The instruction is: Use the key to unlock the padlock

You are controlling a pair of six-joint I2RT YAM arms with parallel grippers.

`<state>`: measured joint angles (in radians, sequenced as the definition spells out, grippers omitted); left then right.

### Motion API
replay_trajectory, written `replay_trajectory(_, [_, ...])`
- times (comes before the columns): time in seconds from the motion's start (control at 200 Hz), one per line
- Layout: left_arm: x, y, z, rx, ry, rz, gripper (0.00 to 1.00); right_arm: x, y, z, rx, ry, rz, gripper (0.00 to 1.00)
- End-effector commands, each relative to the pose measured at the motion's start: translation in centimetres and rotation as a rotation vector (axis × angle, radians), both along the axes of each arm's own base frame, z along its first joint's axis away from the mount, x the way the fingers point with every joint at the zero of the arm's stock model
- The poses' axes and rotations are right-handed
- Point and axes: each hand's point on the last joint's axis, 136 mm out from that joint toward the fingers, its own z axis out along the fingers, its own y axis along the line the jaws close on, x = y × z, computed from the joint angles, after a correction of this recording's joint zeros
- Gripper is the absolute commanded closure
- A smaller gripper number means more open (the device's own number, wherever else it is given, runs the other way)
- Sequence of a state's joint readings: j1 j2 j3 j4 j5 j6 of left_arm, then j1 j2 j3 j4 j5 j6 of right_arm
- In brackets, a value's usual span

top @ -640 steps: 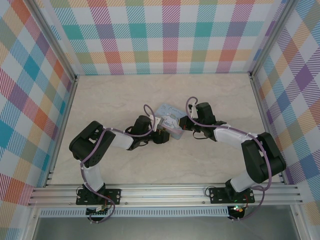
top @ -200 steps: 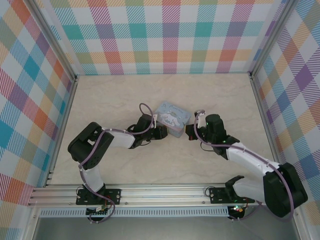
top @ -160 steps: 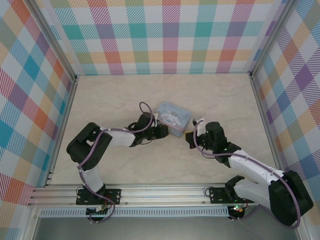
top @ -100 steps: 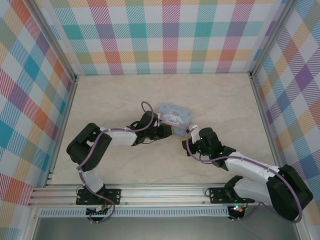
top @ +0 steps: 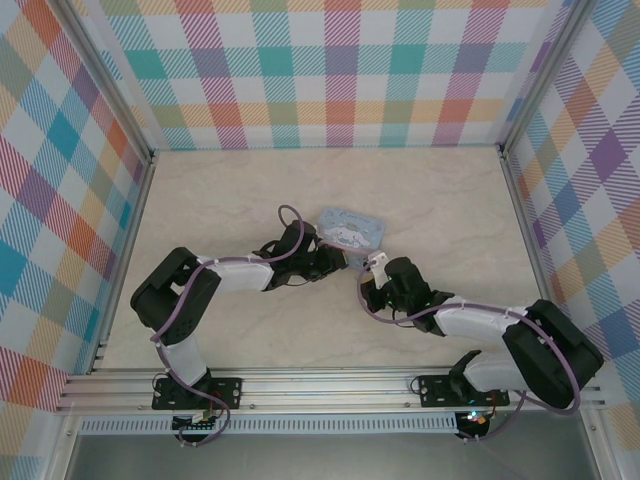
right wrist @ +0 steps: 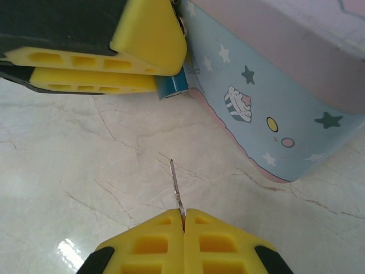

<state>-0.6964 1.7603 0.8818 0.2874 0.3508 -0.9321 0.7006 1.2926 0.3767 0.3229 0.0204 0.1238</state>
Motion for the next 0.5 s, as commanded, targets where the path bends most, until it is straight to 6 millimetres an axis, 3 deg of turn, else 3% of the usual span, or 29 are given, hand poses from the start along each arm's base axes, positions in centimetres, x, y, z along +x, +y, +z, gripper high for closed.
replay_trajectory(0.0, [0.0,-1.3,3.5,-0.09,-0.012,0.0,0.76,1.4,1.1,1.7,0.008,-0.081,0.018,1.0])
replay_trajectory(0.495, [-0.1,-1.5,3.6,-0.109,0.006,0.026,0.77,2.9,2.1,2.1,0.002,-0.115,0.02,1.0])
